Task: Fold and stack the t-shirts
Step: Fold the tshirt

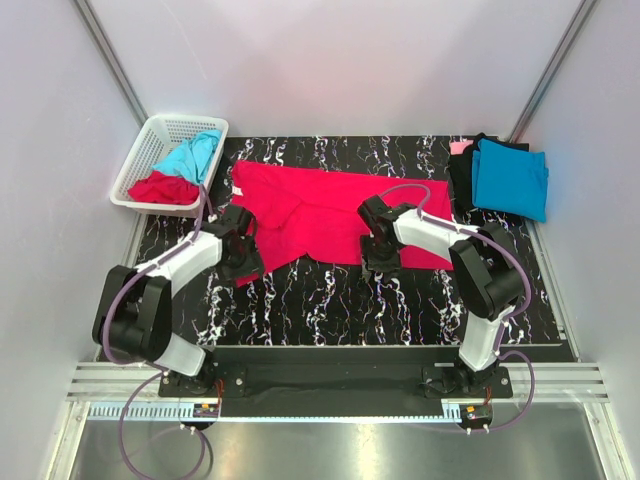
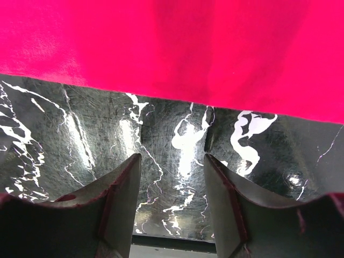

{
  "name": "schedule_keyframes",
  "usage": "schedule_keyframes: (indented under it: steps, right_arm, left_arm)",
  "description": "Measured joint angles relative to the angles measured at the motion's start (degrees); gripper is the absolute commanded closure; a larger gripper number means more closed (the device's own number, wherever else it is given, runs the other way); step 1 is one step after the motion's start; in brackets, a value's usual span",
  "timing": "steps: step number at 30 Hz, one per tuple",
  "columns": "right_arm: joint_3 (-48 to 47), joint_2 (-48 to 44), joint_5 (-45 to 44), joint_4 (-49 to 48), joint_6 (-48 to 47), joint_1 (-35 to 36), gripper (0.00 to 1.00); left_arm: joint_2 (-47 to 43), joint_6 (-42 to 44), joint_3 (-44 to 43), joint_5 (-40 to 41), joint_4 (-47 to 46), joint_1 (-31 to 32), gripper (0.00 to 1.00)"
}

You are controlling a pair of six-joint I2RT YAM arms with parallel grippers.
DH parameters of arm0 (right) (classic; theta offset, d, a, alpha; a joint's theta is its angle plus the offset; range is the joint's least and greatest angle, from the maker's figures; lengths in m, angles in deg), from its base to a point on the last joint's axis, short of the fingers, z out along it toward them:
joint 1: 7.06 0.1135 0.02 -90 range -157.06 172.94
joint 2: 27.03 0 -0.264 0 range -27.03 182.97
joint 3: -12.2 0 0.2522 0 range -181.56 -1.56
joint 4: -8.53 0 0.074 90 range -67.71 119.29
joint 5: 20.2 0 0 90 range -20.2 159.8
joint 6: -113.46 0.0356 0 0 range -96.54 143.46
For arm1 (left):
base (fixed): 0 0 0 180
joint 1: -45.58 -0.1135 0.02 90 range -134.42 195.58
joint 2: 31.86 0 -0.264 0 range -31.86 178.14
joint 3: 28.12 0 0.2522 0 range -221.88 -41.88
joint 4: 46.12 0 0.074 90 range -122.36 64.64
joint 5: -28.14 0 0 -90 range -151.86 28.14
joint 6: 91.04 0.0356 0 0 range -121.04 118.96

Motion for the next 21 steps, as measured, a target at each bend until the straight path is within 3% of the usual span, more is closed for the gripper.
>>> schedule_keyframes:
  steps: [9,13,17,18,21]
  right_arm:
    - [0.0,0.0,-0.1,0.0,0.0,0.0,0.43]
    - [0.0,0.0,-0.1,0.0,0.0,0.0,0.43]
    - [0.0,0.0,-0.1,0.0,0.0,0.0,0.43]
    - [0.0,0.0,-0.1,0.0,0.0,0.0,0.43]
    - [0.0,0.0,-0.2,0.1,0.0,0.0,0.43]
  left_arm:
    - [4.1,-1.2,0.5,2.7,-2.9,0.0,0.43]
    - [5.2,-1.4,0.4,4.2,-3.1,0.0,0.53]
    - [5.8,-1.3,-0.1,5.6,-3.2,0.0,0.84]
    - [6.1,-1.0,-0.4,5.8,-3.2,0.0,1.0]
    - [6.3,-0.9,-1.0,5.3,-3.9,0.0,1.0]
